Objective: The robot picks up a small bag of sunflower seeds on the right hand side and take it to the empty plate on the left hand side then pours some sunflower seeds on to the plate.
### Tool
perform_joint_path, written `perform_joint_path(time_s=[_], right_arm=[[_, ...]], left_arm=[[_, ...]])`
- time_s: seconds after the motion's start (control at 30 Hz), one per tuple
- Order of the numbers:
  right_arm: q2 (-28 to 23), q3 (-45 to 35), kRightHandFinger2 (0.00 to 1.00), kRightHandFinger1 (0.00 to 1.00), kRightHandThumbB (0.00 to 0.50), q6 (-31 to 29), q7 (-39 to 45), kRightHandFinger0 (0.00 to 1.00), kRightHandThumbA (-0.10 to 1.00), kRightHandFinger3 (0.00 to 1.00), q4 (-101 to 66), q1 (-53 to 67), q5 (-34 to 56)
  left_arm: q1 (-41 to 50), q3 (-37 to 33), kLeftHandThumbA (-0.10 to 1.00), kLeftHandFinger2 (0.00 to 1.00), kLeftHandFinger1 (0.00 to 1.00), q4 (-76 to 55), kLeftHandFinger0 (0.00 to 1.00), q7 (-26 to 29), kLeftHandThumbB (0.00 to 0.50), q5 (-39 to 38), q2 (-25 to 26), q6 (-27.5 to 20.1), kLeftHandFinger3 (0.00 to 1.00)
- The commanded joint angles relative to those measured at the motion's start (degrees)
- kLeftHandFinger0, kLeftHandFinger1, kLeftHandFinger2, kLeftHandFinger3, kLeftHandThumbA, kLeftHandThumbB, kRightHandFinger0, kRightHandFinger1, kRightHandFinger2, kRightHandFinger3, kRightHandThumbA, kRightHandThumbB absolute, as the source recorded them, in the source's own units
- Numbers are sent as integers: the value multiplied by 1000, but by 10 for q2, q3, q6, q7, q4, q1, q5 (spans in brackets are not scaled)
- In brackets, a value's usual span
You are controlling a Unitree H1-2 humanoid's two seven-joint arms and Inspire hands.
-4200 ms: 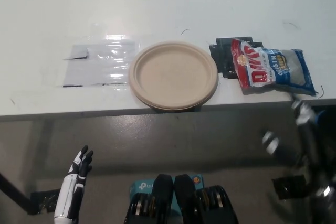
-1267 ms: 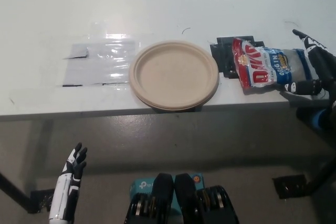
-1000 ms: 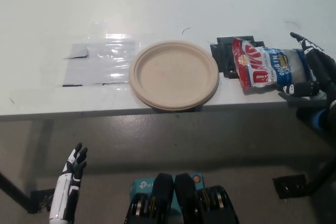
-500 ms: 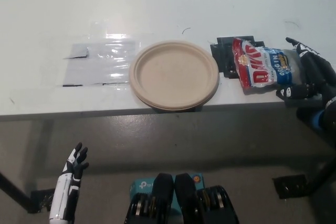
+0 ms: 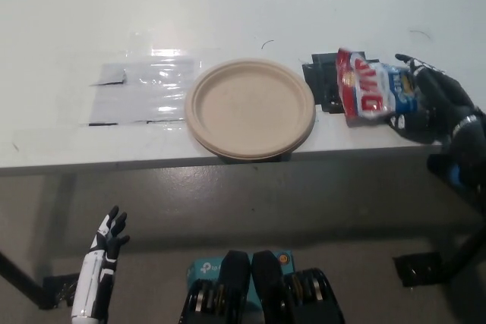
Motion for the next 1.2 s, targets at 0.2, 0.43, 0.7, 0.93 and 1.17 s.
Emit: perform_joint_path(time_s=[0.2,0.43,0.7,0.93,1.17], right_arm=[[30,129,1000,1000,500,-11,0,1000,586,1000,227,-150,-78],[49,185,1000,995,10,-12,-17,924,564,1000,284,-136,-80],[56,58,409,104,0,-65,54,0,424,466,280,-120,28],[67,-26,739,335,0,-81,108,0,568,751,273,-129,89],[72,-77,581,306,0,-102,136,0,520,539,258,-126,127]], left_arm=[[-1,-1,1000,1000,1000,-7,944,-1,0,-11,4,-36,1000],[-1,0,1000,1000,1000,-6,933,-4,0,-17,6,-44,1000],[-1,7,1000,1000,1000,-5,897,-2,0,-23,10,-43,1000],[-2,9,1000,1000,1000,-6,916,-1,0,-26,8,-39,1000],[-6,8,1000,1000,1000,-6,908,0,0,-20,8,-39,1000]])
